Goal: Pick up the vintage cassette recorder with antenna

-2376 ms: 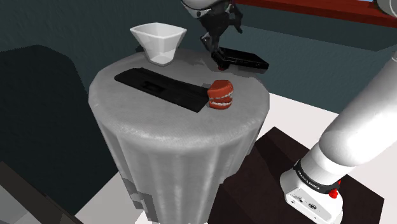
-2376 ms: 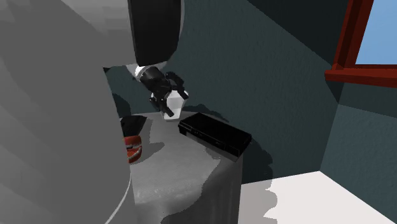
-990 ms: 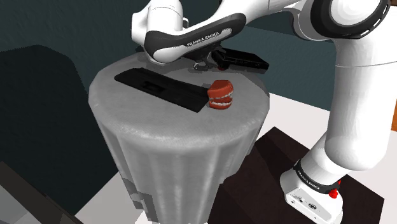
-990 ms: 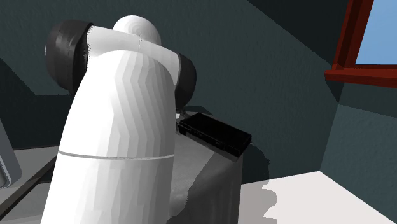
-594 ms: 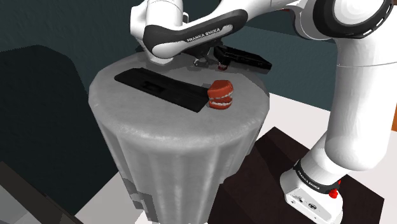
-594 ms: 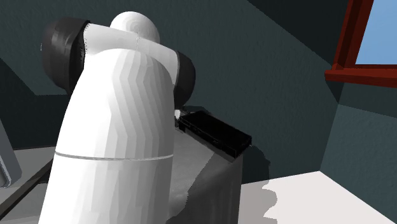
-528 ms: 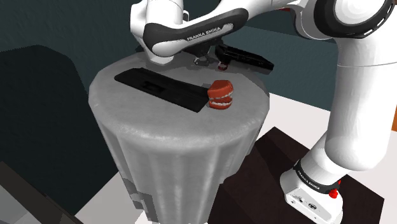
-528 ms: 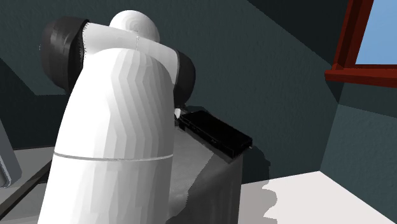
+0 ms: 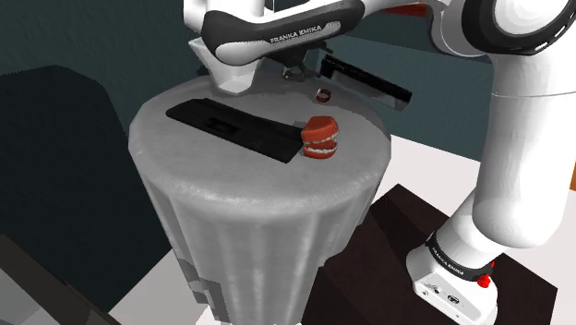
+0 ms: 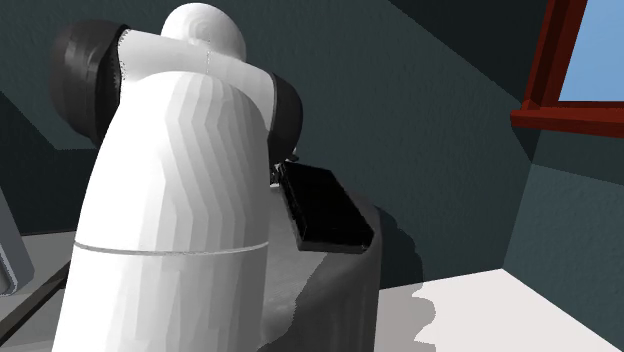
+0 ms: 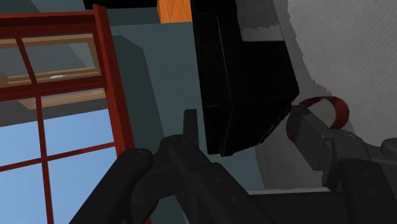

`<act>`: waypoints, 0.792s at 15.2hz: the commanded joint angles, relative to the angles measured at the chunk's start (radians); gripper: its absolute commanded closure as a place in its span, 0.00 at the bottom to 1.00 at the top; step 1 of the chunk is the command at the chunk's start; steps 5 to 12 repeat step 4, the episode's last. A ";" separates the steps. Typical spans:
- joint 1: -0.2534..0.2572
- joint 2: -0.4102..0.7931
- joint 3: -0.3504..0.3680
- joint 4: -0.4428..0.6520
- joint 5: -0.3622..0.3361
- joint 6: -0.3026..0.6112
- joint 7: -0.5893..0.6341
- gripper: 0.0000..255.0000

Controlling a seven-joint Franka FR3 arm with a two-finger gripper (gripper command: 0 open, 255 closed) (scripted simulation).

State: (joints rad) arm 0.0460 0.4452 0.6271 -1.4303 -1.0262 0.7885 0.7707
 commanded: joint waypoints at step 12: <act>0.008 -0.006 -0.002 0.033 -0.023 -0.024 -0.038 1.00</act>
